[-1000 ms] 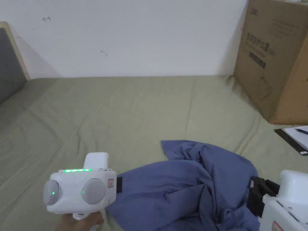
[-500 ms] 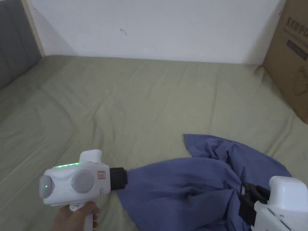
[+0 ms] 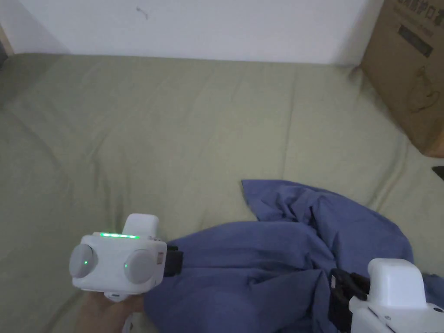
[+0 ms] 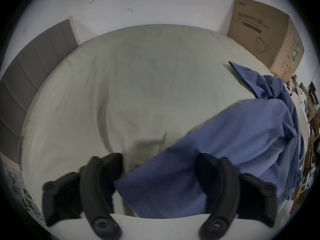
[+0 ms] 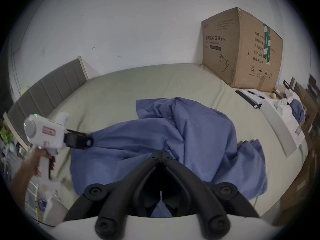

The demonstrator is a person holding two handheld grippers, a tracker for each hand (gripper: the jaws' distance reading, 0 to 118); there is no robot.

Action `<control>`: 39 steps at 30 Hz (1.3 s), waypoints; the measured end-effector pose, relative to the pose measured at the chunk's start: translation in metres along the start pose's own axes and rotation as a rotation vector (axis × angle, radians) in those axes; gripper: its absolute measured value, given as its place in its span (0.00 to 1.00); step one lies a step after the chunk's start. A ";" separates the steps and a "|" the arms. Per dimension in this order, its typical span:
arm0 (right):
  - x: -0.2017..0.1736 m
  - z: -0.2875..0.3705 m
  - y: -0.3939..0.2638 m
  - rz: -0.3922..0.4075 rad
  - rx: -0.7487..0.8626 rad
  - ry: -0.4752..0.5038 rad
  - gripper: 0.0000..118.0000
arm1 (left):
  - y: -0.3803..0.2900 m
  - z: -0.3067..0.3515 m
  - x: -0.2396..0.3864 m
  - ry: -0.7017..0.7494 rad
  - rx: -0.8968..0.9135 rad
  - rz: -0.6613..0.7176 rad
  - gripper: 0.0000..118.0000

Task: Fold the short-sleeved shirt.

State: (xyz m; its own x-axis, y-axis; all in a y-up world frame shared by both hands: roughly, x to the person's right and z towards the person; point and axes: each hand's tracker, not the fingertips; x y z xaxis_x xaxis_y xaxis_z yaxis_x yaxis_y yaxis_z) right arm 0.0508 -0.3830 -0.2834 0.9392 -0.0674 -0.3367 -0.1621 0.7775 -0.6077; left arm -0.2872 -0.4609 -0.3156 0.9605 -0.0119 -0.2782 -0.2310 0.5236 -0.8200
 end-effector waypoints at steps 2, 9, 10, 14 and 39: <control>0.004 -0.005 0.006 0.058 -0.017 -0.015 0.00 | 0.003 0.003 0.004 0.014 -0.009 -0.011 0.29; 0.029 -0.028 0.075 0.105 -0.041 0.030 0.00 | 0.003 0.018 0.015 0.064 0.023 -0.119 0.01; 0.029 -0.034 0.088 0.161 -0.027 0.042 0.00 | 0.004 0.024 0.013 0.051 0.039 -0.109 0.01; 0.038 -0.084 0.138 0.239 -0.095 0.119 0.13 | 0.006 0.054 -0.002 -0.045 0.093 -0.006 0.01; 0.042 -0.288 0.159 0.333 -0.464 0.053 0.16 | -0.016 0.075 -0.013 -0.124 0.096 0.051 0.01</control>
State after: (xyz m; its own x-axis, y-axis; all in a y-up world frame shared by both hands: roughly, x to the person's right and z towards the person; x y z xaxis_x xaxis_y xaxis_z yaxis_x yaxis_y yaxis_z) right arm -0.0229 -0.4424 -0.6011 0.8004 0.0933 -0.5921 -0.5735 0.4068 -0.7111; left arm -0.2844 -0.4050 -0.2609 0.9612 0.1191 -0.2490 -0.2694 0.5999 -0.7534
